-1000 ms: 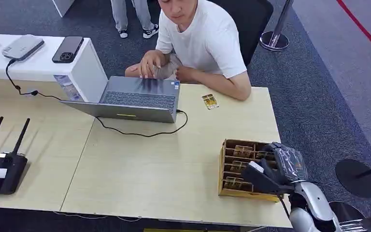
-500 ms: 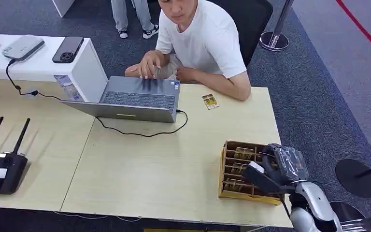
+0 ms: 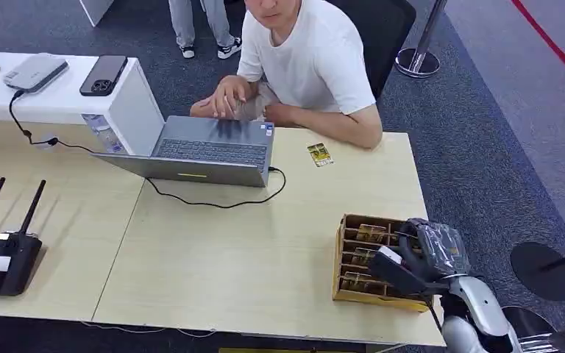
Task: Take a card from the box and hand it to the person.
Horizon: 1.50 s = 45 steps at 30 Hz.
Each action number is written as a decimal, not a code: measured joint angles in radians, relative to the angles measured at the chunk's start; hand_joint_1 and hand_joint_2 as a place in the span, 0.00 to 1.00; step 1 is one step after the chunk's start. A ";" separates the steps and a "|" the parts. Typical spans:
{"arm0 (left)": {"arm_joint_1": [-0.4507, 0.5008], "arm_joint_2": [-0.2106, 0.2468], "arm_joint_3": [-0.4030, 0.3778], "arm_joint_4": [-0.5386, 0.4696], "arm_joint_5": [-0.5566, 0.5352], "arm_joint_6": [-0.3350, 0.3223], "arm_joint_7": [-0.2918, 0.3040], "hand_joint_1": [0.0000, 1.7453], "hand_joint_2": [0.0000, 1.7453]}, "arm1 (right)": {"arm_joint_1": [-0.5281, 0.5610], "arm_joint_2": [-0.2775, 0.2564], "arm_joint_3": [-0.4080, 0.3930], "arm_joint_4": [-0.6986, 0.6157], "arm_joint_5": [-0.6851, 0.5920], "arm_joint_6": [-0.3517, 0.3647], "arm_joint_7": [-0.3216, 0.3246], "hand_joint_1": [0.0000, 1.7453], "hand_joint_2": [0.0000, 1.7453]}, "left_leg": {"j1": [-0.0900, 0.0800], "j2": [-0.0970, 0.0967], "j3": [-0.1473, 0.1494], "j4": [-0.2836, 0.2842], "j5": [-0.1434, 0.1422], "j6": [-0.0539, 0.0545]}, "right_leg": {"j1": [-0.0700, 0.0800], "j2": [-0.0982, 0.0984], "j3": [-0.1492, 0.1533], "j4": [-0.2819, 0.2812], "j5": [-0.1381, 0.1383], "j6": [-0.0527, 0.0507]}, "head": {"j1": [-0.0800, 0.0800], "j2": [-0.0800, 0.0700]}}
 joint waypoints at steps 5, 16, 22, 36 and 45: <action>0.000 0.000 0.000 0.000 0.003 0.000 0.000 0.00 1.00 | 0.003 0.002 0.001 -0.007 0.015 -0.061 -0.034 0.90 1.00 | 0.000 0.000 0.000 0.000 0.000 0.000 | 0.000 0.000 0.000 0.000 0.000 0.000 | 0.000 0.000; 0.000 0.000 0.000 0.000 0.005 0.000 0.000 0.00 1.00 | 0.005 0.003 0.002 -0.014 0.022 -0.108 -0.063 0.90 1.00 | 0.000 0.000 0.000 0.000 0.000 0.000 | 0.000 0.000 0.000 0.000 0.000 0.000 | 0.000 0.000; 0.000 0.000 0.000 0.000 0.014 0.006 0.000 0.00 1.00 | 0.007 0.022 0.006 -0.053 0.027 -0.400 -0.205 0.90 1.00 | 0.000 0.000 0.000 0.000 0.000 0.000 | 0.000 0.000 0.000 0.000 0.000 0.000 | 0.000 0.000; -0.003 0.000 0.000 0.000 0.020 0.011 0.007 0.00 1.00 | -0.001 0.079 0.014 -0.074 0.028 -0.610 -0.300 0.90 1.00 | 0.000 0.000 0.000 0.000 0.000 0.000 | 0.000 0.000 0.000 0.000 0.000 0.000 | 0.000 0.000; -0.005 0.000 0.000 0.000 0.016 0.012 0.008 0.00 1.00 | -0.075 0.090 0.058 0.037 0.264 -0.620 -0.274 0.90 1.00 | 0.000 0.000 0.000 0.000 0.000 0.000 | 0.000 0.000 0.000 0.000 0.000 0.000 | 0.000 0.000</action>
